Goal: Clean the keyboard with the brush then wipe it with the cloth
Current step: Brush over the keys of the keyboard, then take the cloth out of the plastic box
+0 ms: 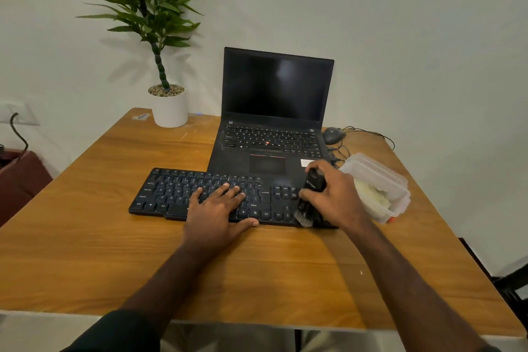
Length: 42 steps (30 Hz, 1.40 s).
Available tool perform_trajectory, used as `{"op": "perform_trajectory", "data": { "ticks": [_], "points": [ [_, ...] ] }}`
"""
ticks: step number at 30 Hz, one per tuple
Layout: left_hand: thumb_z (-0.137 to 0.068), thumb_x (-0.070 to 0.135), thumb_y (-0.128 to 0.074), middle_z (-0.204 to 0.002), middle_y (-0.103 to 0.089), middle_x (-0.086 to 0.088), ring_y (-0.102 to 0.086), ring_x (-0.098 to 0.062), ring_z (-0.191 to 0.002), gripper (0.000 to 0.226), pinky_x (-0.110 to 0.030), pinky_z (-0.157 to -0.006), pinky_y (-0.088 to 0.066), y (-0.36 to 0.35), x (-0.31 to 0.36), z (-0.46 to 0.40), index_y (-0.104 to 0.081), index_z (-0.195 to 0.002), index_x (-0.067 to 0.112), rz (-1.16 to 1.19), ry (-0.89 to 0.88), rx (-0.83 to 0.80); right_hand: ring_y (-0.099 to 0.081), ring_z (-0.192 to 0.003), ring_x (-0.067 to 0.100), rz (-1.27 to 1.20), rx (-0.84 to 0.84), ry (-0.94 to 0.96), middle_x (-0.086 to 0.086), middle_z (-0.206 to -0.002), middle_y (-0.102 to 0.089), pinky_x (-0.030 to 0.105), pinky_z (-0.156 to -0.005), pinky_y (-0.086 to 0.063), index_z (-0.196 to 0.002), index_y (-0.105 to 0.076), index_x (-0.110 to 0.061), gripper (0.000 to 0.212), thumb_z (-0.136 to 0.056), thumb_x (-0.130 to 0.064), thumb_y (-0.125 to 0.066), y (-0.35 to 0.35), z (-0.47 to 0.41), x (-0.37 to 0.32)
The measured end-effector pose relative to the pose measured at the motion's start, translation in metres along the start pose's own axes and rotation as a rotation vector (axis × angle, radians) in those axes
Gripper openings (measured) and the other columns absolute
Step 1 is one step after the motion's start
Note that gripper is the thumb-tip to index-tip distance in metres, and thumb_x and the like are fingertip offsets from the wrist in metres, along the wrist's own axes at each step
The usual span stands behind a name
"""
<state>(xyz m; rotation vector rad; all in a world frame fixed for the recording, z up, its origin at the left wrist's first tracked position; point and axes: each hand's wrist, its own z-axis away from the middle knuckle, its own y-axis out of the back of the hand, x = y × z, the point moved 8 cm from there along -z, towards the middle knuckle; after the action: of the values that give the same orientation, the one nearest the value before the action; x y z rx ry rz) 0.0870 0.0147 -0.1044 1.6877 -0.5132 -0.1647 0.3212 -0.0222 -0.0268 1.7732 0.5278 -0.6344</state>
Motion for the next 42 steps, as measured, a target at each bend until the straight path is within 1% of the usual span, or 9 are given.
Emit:
{"op": "perform_trajectory", "data": {
  "ticks": [9, 13, 19, 23, 27, 32, 35, 39, 42],
  "points": [
    [-0.069, 0.095, -0.002, -0.156, -0.038, 0.014, -0.025, -0.006, -0.147, 0.105, -0.052, -0.121, -0.011, 0.0, 0.0, 0.0, -0.044, -0.146, 0.037, 0.01, -0.001, 0.042, -0.065, -0.085, 0.006, -0.077, 0.056, 0.163, -0.006, -0.099, -0.067, 0.009, -0.067, -0.049, -0.122, -0.052, -0.029, 0.046, -0.085, -0.026, -0.079, -0.033, 0.013, -0.031],
    [-0.074, 0.092, -0.013, -0.154, -0.041, 0.012, -0.027, -0.007, -0.147, 0.097, -0.052, -0.121, -0.012, 0.001, 0.001, 0.001, -0.046, -0.145, 0.035, 0.027, -0.005, 0.057, -0.063, -0.087, 0.006, -0.068, 0.013, 0.231, -0.008, -0.098, -0.062, 0.014, -0.069, -0.05, -0.123, -0.052, -0.028, 0.044, -0.087, -0.025, -0.077, -0.042, 0.013, -0.042],
    [-0.07, 0.094, -0.005, -0.158, -0.034, 0.014, -0.021, -0.006, -0.149, 0.103, -0.051, -0.122, -0.006, 0.002, 0.0, 0.0, -0.04, -0.148, 0.037, 0.037, -0.002, 0.033, -0.067, -0.081, 0.011, 0.071, 0.05, 0.163, -0.005, -0.09, -0.067, 0.029, -0.068, -0.06, -0.115, -0.056, -0.027, 0.041, -0.08, -0.025, -0.079, -0.012, 0.006, -0.012],
    [-0.073, 0.091, -0.012, -0.157, -0.036, 0.013, -0.023, -0.006, -0.148, 0.097, -0.052, -0.122, -0.008, 0.003, 0.0, 0.002, -0.043, -0.147, 0.036, 0.052, -0.002, 0.058, -0.069, -0.087, 0.01, -0.078, 0.185, 0.084, -0.005, -0.095, -0.071, 0.03, -0.072, -0.062, -0.11, -0.056, -0.033, 0.045, -0.077, -0.025, -0.085, 0.011, 0.007, 0.003],
    [-0.076, 0.089, -0.017, -0.154, -0.042, 0.011, -0.028, -0.009, -0.147, 0.094, -0.054, -0.121, -0.01, 0.005, 0.003, 0.004, -0.047, -0.145, 0.034, 0.044, -0.018, 0.089, -0.068, -0.088, 0.019, -0.142, 0.161, 0.037, -0.002, -0.095, -0.069, 0.036, -0.065, -0.061, -0.095, -0.045, -0.035, 0.047, -0.075, -0.031, -0.087, 0.01, 0.015, 0.017],
    [-0.082, 0.084, -0.033, -0.138, -0.06, 0.004, -0.047, -0.016, -0.137, 0.082, -0.063, -0.114, -0.021, 0.008, 0.006, 0.005, -0.063, -0.132, 0.026, 0.037, -0.058, 0.195, -0.068, -0.088, 0.016, -0.128, 0.148, -0.011, -0.004, -0.089, -0.069, 0.044, -0.063, -0.06, -0.079, -0.04, -0.031, 0.052, -0.069, -0.024, -0.09, 0.014, 0.021, 0.033],
    [-0.084, 0.077, -0.041, -0.132, -0.065, 0.002, -0.051, -0.018, -0.133, 0.074, -0.061, -0.113, -0.023, 0.018, 0.016, 0.003, -0.066, -0.128, 0.023, 0.097, -0.06, 0.256, -0.069, -0.09, 0.012, -0.155, 0.138, -0.04, -0.004, -0.091, -0.07, 0.035, -0.064, -0.061, -0.079, -0.044, -0.029, 0.048, -0.071, -0.02, -0.091, 0.021, 0.024, 0.04],
    [-0.087, 0.069, -0.043, -0.111, -0.072, 0.005, -0.06, -0.015, -0.112, 0.057, -0.045, -0.099, -0.037, 0.026, 0.045, -0.01, -0.071, -0.109, 0.025, 0.159, -0.129, 0.267, -0.072, -0.088, 0.012, -0.294, 0.099, -0.115, -0.004, -0.095, -0.075, 0.024, -0.068, -0.058, -0.096, -0.065, -0.026, 0.031, -0.077, -0.018, -0.087, 0.039, 0.033, 0.057],
    [-0.089, 0.065, -0.044, -0.083, -0.065, 0.013, -0.052, -0.007, -0.088, 0.045, -0.036, -0.085, -0.039, 0.024, 0.068, -0.023, -0.068, -0.083, 0.028, 0.192, -0.171, 0.243, -0.07, -0.088, 0.011, -0.283, 0.126, -0.186, -0.004, -0.095, -0.074, 0.028, -0.071, -0.058, -0.093, -0.072, -0.026, 0.024, -0.075, -0.022, -0.088, 0.064, 0.048, 0.081]
  ]
}}
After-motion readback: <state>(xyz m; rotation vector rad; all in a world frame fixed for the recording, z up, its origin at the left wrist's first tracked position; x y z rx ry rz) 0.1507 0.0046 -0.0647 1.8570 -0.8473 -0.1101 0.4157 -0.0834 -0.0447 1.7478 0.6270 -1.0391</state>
